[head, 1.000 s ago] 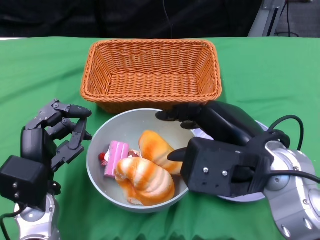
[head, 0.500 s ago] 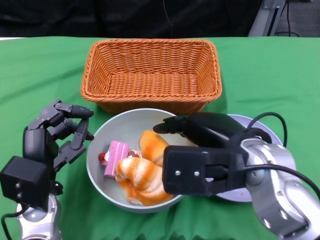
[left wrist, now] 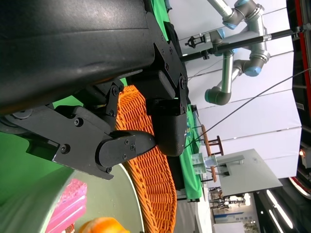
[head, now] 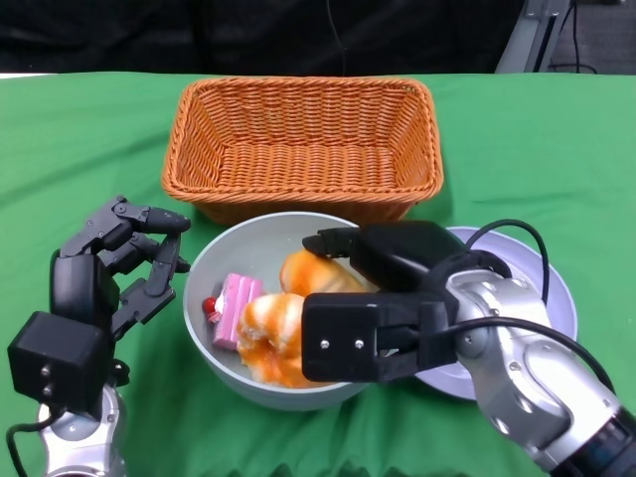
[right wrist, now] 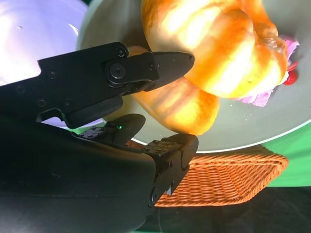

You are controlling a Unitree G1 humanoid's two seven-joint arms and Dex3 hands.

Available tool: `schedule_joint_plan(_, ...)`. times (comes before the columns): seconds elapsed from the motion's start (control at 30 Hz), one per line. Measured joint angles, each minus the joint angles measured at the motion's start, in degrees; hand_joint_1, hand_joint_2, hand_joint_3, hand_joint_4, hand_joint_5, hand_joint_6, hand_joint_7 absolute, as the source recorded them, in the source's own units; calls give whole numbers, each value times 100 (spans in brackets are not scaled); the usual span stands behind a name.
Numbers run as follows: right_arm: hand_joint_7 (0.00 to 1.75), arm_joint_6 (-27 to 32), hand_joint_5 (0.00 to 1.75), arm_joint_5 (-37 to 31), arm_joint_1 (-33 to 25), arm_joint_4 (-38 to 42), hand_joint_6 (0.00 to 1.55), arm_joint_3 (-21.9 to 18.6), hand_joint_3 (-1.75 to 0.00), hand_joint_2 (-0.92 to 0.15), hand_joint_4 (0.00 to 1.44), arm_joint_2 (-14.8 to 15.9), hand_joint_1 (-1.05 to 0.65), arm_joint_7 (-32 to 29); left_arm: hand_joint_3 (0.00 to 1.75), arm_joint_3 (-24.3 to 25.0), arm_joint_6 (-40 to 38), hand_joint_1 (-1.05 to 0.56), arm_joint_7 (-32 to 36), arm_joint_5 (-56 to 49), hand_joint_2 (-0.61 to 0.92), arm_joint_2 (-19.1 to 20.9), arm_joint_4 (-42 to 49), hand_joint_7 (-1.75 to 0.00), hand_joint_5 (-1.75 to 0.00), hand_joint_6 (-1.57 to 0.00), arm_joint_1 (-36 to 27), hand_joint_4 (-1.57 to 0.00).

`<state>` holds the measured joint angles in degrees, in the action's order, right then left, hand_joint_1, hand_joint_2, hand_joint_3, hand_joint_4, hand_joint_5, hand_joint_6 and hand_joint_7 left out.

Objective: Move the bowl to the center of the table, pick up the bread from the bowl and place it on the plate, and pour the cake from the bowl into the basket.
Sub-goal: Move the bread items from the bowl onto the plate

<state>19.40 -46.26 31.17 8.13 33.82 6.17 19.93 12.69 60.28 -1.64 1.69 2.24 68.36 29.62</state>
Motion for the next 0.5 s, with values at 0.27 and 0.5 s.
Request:
schedule_joint_plan(0.27,1,-124,6,-10,248,434,43,150,-18,-92,58,-92,-76,-176,71,-27,31,-18,-16,26,75,-28,-7,-118,-151,-84,-1,-80)
schedule_joint_plan(0.5,4,-337,10,10,250,642,55,146,-10,-92,74,-116,-65,-517,72,-48,37,-17,-21,25,75,-31,-7,-117,-150,-85,0,-80)
